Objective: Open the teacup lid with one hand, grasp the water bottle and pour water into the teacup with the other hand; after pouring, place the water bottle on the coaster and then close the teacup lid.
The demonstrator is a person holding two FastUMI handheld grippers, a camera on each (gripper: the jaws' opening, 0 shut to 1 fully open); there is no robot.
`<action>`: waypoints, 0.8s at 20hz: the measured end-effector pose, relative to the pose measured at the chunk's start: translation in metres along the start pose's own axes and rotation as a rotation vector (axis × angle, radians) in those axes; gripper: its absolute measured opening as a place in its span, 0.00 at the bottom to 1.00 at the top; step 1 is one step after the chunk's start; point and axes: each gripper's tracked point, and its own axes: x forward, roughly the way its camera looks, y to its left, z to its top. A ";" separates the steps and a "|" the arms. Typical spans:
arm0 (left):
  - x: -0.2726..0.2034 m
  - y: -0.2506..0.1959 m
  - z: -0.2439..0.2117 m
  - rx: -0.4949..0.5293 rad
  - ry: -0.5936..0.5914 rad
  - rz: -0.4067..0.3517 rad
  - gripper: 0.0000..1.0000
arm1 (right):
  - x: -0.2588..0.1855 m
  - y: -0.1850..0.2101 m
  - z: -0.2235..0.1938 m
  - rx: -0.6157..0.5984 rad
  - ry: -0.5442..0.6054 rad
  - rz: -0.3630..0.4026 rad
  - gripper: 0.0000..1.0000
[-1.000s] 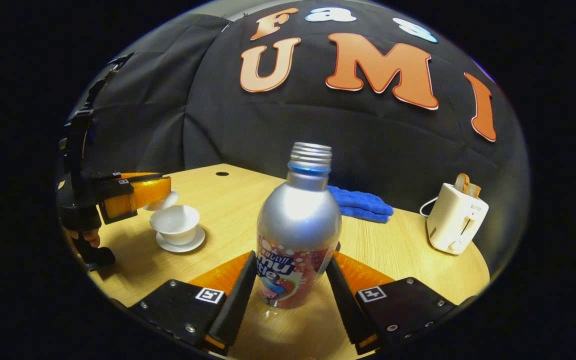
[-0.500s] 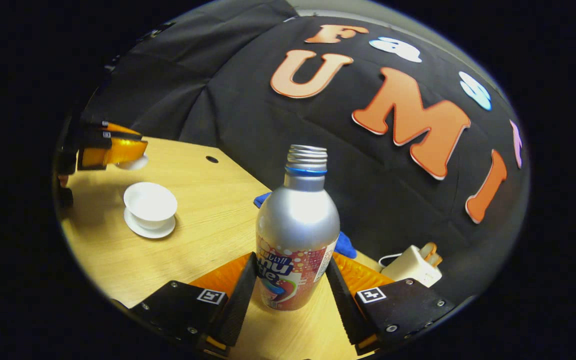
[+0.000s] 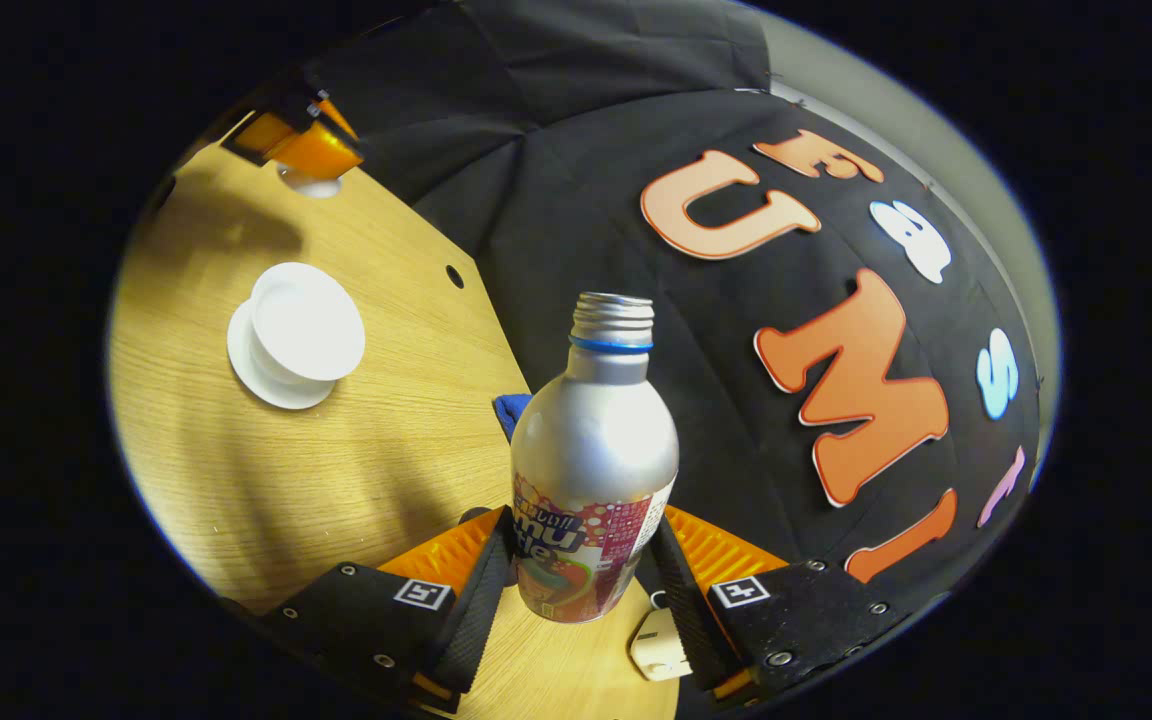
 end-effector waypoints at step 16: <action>-0.011 0.051 -0.004 -0.022 0.009 0.078 0.34 | 0.020 0.016 0.031 -0.565 -0.146 -0.019 0.80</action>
